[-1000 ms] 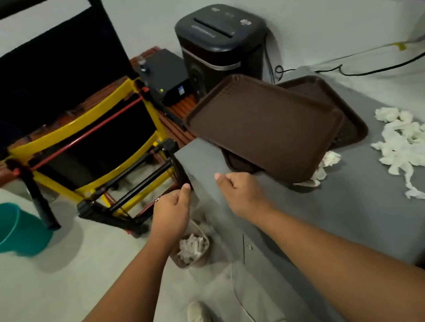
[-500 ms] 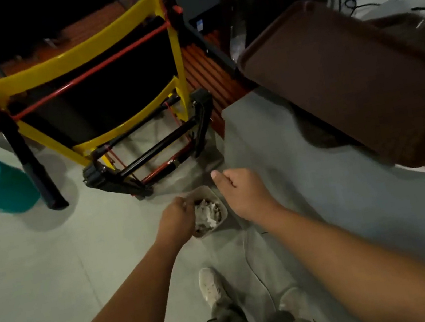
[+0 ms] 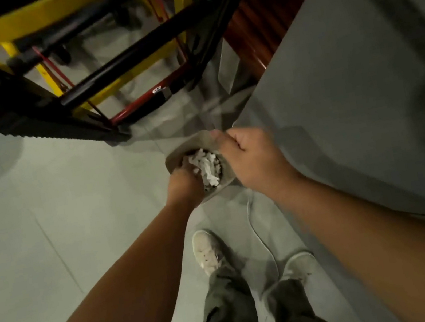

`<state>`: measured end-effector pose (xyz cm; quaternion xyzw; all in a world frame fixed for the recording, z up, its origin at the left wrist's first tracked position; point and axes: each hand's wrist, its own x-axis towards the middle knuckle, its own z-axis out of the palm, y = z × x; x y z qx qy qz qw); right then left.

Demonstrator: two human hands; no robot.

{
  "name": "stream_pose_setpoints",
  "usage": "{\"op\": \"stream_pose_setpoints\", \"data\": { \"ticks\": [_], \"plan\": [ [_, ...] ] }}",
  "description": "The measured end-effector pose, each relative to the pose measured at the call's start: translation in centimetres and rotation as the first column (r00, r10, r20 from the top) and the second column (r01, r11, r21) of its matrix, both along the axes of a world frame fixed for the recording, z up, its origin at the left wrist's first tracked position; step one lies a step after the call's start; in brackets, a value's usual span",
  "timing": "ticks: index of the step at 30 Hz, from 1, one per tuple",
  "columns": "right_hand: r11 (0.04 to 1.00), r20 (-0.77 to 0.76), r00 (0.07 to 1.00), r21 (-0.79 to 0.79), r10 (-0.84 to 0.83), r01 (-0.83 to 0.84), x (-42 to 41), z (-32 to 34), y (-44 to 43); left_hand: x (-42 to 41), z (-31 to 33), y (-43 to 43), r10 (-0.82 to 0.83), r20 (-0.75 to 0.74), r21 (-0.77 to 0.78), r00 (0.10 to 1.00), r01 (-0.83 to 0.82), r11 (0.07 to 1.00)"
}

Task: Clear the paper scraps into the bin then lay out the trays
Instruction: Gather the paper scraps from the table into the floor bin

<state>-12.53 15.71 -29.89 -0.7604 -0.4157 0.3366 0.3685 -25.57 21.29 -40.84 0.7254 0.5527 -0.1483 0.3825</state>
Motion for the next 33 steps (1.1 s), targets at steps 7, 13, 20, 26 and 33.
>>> {"op": "stream_pose_setpoints", "data": {
  "ticks": [7, 13, 20, 26, 33],
  "plan": [
    [0.998, 0.023, 1.0, -0.061, -0.018, 0.019, 0.6, -9.1, -1.4, -0.1, -8.6, 0.5, 0.162, 0.011, -0.1, 0.987, -0.16, 0.982],
    [0.984, 0.051, 0.998, -0.175, 0.024, -0.015, 0.7, -13.8, -1.6, -0.7, -10.7, 1.0, 0.249, 0.07, -0.127, 0.966, -0.239, 0.963],
    [0.983, 0.025, 0.999, -0.183, -0.027, 0.031, -0.1, -15.4, 0.7, -3.6, -10.5, 1.5, 0.223, 0.043, -0.04, 0.974, -0.221, 0.974],
    [0.929, -0.078, 0.996, -0.365, 0.04, -0.066, -1.0, -18.1, 3.8, -5.3, -10.4, 2.0, 0.177, 0.044, -0.008, 0.983, -0.176, 0.984],
    [0.841, -0.09, 0.988, -0.52, 0.122, -0.151, -1.6, -20.0, 4.1, -6.5, -9.2, 2.2, 0.161, 0.029, 0.006, 0.987, -0.161, 0.987]
  ]
}}
